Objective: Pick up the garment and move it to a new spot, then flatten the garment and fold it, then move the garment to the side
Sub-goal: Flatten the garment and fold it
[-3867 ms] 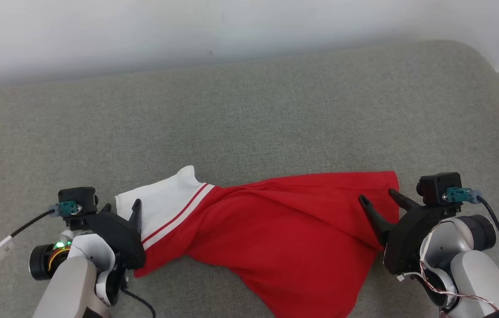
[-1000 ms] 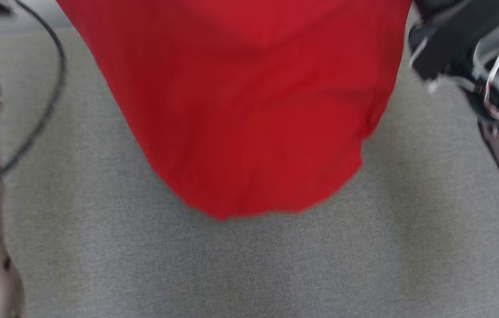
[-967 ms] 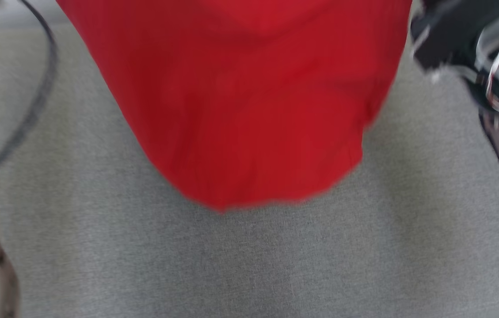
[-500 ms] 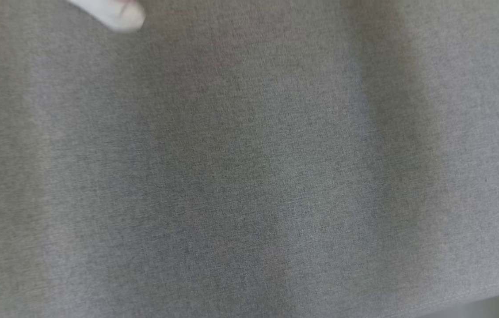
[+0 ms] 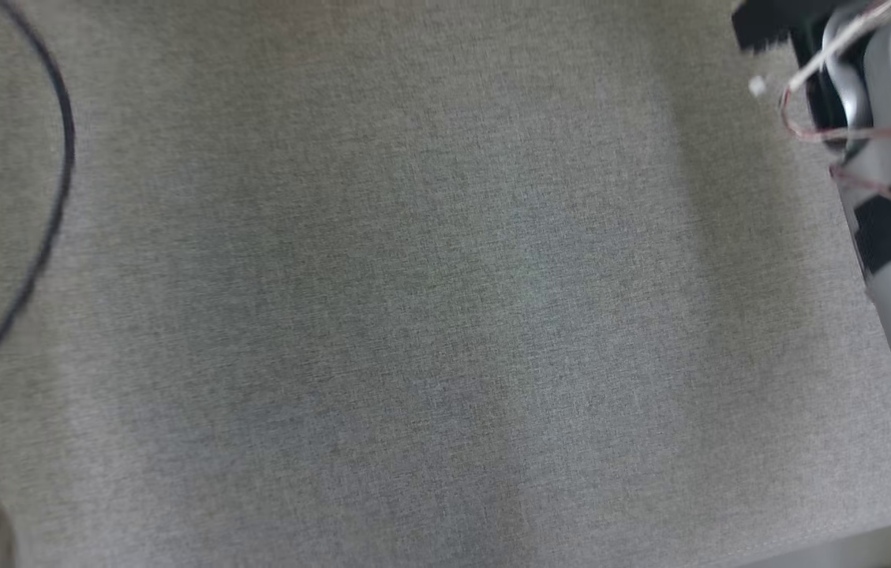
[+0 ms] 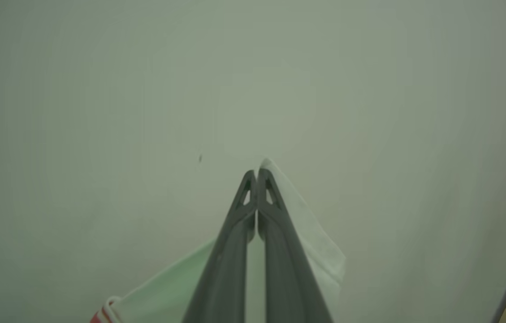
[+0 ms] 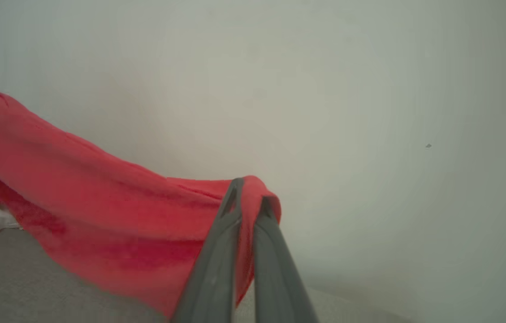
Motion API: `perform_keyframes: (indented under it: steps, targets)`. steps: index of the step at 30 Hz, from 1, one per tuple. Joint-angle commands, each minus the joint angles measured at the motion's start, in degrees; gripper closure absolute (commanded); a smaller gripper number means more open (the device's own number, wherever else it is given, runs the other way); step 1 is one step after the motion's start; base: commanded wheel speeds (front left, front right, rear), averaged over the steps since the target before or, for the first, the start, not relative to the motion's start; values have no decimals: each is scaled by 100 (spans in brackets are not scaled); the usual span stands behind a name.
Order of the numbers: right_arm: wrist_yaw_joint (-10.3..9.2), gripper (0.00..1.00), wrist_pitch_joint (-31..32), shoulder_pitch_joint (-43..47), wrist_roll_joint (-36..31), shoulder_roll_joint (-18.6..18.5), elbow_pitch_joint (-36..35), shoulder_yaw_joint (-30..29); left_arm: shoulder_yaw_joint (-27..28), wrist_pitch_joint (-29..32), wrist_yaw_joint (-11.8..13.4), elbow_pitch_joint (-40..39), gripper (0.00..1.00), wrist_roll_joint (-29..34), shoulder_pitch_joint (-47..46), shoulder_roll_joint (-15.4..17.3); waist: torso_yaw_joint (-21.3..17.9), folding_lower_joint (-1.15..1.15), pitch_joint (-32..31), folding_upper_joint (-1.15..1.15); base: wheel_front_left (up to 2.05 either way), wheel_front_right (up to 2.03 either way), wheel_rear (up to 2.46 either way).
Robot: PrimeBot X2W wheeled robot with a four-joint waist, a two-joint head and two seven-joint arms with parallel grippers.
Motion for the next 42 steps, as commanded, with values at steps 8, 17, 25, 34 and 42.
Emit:
perform_keyframes:
  steps: [8, 17, 25, 34, 42]
  targets:
    - [-15, 100, 1064, 1212, 896, -758, -631, 654, -379, 435, -13, -1018, 100, -1171, 2037, 193, 398, -1, -861, -1, 0, 0, 0]
    - [-15, 100, 1988, 2757, 1648, -1233, -1294, 829, -818, 817, -13, -1608, 100, -2108, 4297, 307, 712, -1, -1854, -1, 0, 0, 0]
    - [-15, 100, 2529, 3780, 1792, -1269, -1304, 673, -1267, 867, -13, -1513, 100, -2567, 5514, 201, 855, -1, -2486, -1, 0, 0, 0]
    - [-15, 100, 3140, 4889, 1914, -1257, -1609, 258, -1648, 1228, -14, -1374, 100, -3296, 6572, 265, 926, -1, -2998, -1, 0, 0, 0]
    - [-15, 100, 3431, 5656, 1730, -1090, -1822, -289, -1753, 1616, -14, -1560, 100, -3935, 7333, 443, 1012, -1, -3281, -1, 0, 0, 0]
